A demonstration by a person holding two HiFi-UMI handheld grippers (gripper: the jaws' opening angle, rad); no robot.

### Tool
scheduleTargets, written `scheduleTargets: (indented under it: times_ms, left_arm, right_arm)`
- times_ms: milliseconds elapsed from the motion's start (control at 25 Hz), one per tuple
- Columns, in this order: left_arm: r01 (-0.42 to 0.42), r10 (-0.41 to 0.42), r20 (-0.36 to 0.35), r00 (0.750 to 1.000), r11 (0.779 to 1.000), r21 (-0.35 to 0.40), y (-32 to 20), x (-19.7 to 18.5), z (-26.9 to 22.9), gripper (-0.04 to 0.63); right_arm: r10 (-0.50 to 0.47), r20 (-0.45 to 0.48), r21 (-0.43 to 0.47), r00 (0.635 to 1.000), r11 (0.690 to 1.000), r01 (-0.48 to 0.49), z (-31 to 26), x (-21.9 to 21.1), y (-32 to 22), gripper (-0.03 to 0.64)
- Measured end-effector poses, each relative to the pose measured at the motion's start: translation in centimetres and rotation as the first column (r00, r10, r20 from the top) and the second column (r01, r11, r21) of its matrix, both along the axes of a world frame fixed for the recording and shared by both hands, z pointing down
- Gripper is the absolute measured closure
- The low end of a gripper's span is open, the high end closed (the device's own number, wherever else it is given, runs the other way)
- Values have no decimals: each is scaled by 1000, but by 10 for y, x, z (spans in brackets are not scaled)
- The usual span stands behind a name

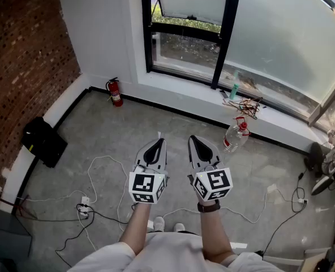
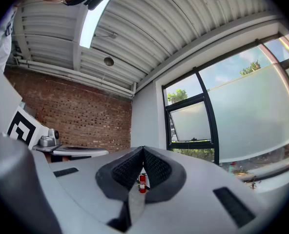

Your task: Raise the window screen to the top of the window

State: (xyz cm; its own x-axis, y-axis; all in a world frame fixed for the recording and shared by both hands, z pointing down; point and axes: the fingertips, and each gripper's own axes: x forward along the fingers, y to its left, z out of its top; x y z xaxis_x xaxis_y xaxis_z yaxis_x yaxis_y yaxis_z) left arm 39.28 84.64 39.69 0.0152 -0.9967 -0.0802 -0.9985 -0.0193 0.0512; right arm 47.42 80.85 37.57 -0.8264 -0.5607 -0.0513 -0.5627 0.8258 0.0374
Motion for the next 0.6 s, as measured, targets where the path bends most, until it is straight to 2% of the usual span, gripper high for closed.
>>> scheduleTargets:
  times_ms: [280, 480, 600]
  left_arm:
    - [27, -27, 15, 1000, 1000, -11, -23, 36, -1, 594]
    - [69, -68, 41, 997, 997, -34, -25, 44, 4, 594]
    - [101, -99, 36, 994, 993, -62, -22, 40, 17, 594]
  right_arm:
    - [-58, 5, -44, 998, 997, 58, 5, 28, -22, 614]
    - [-168, -8, -70, 986, 983, 167, 17, 21, -21, 614]
    - [-202, -17, -100, 979, 975, 199, 32, 14, -20, 614]
